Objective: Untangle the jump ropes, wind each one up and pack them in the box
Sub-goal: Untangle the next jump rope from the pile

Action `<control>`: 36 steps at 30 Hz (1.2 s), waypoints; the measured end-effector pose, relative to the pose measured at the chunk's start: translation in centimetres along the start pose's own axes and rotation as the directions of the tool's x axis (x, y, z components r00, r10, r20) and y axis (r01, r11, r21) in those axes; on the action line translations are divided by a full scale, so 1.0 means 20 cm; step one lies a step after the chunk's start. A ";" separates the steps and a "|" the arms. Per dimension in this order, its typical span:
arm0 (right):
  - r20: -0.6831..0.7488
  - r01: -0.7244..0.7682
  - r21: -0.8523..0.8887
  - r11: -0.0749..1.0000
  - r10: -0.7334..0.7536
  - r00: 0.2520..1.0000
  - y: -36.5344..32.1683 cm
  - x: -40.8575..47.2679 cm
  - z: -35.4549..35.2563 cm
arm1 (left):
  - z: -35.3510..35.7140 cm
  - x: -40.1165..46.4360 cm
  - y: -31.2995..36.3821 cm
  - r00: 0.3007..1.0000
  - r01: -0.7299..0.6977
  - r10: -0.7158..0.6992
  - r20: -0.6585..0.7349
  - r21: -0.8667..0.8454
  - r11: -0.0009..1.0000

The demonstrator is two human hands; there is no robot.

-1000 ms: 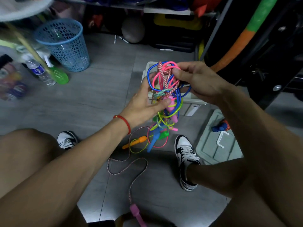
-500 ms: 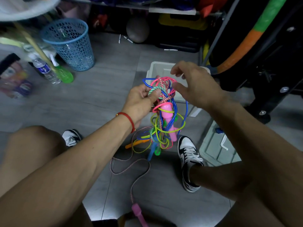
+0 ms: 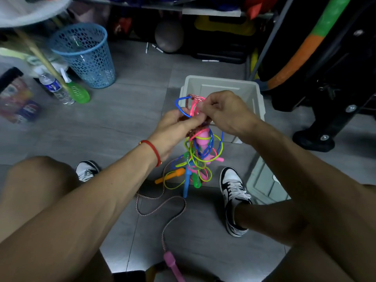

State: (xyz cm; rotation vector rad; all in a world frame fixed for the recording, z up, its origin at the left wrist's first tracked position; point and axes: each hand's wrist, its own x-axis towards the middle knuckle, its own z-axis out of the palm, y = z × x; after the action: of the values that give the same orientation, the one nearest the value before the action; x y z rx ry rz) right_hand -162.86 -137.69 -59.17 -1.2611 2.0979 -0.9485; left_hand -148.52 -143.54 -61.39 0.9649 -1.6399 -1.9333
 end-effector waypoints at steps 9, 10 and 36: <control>-0.074 -0.048 -0.116 0.992 0.039 0.996 0.00 -0.02 -0.02 | -0.03 0.00 -0.03 0.973 0.224 -0.215 -0.077 0.132 0.966; -0.077 -0.056 -0.115 0.992 0.047 0.996 0.00 -0.01 -0.03 | -0.04 -0.01 -0.03 0.966 0.257 -0.255 -0.037 0.102 0.961; 0.043 -0.070 0.538 0.840 0.056 0.998 -0.07 -0.08 0.00 | -0.02 -0.03 -0.14 0.990 -0.067 0.082 -0.113 0.134 0.989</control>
State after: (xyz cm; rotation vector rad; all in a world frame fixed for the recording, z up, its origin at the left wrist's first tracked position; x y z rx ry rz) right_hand -161.48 -136.74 -57.95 -0.8938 1.6595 -1.3629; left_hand -147.60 -142.78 -63.89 1.0315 -1.7252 -1.7045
